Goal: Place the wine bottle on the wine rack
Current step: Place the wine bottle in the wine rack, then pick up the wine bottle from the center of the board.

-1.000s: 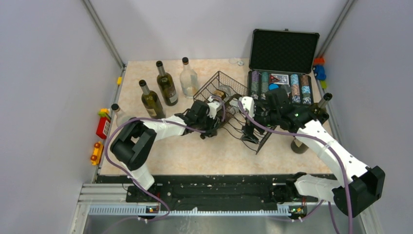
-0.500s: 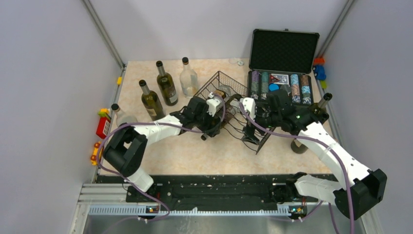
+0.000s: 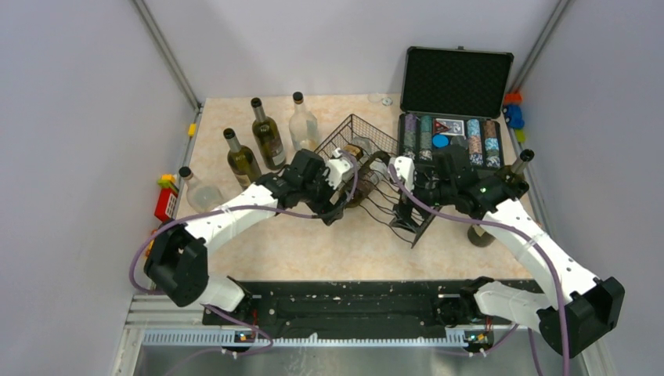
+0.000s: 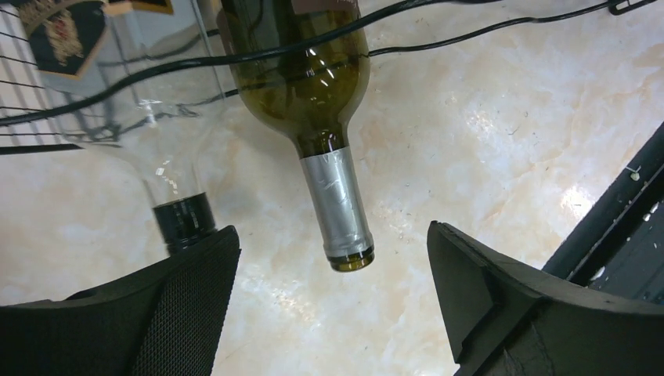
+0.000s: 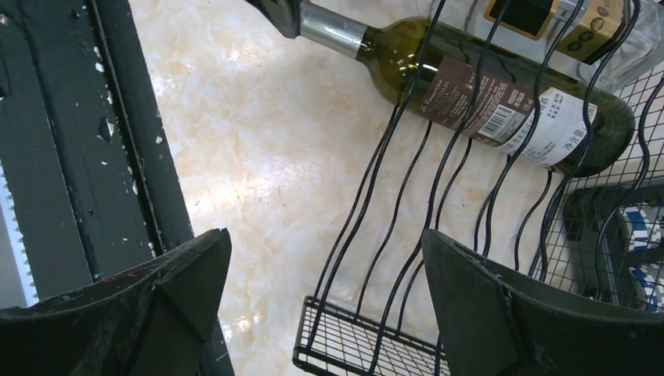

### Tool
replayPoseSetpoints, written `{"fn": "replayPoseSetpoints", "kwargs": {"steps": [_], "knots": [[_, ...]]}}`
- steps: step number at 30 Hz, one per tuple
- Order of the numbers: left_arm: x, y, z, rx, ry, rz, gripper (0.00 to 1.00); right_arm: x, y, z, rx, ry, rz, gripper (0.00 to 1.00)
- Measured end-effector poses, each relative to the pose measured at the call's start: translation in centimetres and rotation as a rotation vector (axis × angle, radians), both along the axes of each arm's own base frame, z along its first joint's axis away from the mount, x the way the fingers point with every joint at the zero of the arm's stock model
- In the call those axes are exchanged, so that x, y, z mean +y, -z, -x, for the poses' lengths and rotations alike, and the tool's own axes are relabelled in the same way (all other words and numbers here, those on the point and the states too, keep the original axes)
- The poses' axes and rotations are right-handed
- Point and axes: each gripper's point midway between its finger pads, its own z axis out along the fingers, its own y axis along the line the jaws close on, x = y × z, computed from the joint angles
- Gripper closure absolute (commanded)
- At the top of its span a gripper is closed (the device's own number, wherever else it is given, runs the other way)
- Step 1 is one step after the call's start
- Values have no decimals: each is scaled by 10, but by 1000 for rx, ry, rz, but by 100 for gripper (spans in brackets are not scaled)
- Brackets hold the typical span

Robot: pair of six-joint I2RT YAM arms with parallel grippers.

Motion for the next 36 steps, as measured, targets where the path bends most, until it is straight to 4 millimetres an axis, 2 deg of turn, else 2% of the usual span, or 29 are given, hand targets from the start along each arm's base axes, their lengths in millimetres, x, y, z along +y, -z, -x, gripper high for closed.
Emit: {"fn": "replayPoseSetpoints", "kwargs": {"steps": [7, 14, 18, 22, 26, 31, 36], "knots": [[13, -55, -2, -101, 15, -31, 6, -5, -12, -3, -7, 52, -45, 5], [51, -131, -12, -268, -135, -34, 7, -13, -45, -6, -125, 100, -143, 5], [81, -175, -31, -330, -274, -9, 8, -13, -39, -4, -146, 97, -156, 5], [113, -205, -47, -366, -414, 14, 9, -14, -22, -3, -121, 95, -139, 5], [140, -220, -56, -374, -527, 31, 9, -12, -13, -5, -119, 85, -138, 5], [193, -236, -69, -379, -720, 57, 9, -10, 6, -3, -85, 67, -127, 6], [225, -237, -73, -377, -824, 57, 10, -10, 3, -6, -121, 59, -130, 6]]}}
